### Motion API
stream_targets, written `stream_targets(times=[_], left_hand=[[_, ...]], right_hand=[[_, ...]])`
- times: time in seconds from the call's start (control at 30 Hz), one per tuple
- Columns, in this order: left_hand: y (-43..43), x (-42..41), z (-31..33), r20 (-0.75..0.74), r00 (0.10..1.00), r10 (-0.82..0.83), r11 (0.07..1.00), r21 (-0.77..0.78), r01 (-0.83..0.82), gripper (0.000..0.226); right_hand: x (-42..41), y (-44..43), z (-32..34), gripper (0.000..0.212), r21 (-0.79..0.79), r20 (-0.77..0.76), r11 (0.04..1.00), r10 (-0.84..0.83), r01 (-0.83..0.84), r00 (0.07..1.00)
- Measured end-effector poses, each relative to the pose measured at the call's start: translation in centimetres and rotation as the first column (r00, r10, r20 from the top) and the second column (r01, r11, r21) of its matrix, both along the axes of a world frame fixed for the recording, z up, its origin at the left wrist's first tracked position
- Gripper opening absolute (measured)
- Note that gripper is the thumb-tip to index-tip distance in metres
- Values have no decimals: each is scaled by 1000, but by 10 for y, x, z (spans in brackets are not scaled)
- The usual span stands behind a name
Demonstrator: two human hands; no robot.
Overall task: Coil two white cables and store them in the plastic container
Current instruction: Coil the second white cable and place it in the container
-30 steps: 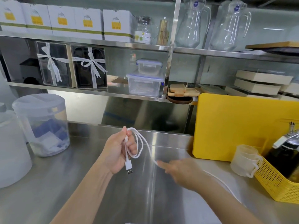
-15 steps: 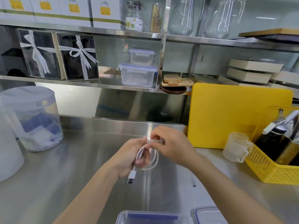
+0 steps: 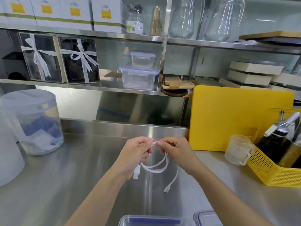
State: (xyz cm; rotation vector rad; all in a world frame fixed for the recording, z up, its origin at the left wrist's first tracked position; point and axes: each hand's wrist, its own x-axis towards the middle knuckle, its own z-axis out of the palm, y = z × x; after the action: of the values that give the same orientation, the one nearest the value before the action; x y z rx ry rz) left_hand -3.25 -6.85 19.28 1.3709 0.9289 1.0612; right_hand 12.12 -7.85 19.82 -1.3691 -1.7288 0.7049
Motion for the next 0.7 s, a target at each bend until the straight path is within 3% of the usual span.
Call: stream_targets(times=[0.1,0.2,0.37,0.4,0.47,0.57,0.63,0.7], left_hand=[[4,1,-2,-26,994,110,991,79,-108,23],[13,-8,2,128,962,240,968,41,-247,22],[22,-19,-1,153,896,416,898,84,-431,24],[22,-18,-3,144,890,433,890,89,-447,25],[21,-15,-8,151,883,443,888,57,-456,27],[15,-5,-15,185,890,418,907,-29,-420,29],[10,3,-18,195,904,382,924,-58,-378,29],[6,9,-17,222,911,347,938,-98,-333,29]], right_hand=[[0,-3,0,20,-18,-58,1000,-6,5,998],[12,-5,5,18,-134,-72,991,-12,3,997],[29,-11,6,26,-372,242,928,101,-4,965],[30,-12,8,26,-379,200,925,116,-32,973],[29,-17,15,23,-322,-46,941,97,-107,994],[23,-22,27,19,-170,-423,975,57,-141,904],[14,-22,29,19,-100,-467,988,60,-120,882],[6,-20,23,21,-57,-363,996,41,-66,931]])
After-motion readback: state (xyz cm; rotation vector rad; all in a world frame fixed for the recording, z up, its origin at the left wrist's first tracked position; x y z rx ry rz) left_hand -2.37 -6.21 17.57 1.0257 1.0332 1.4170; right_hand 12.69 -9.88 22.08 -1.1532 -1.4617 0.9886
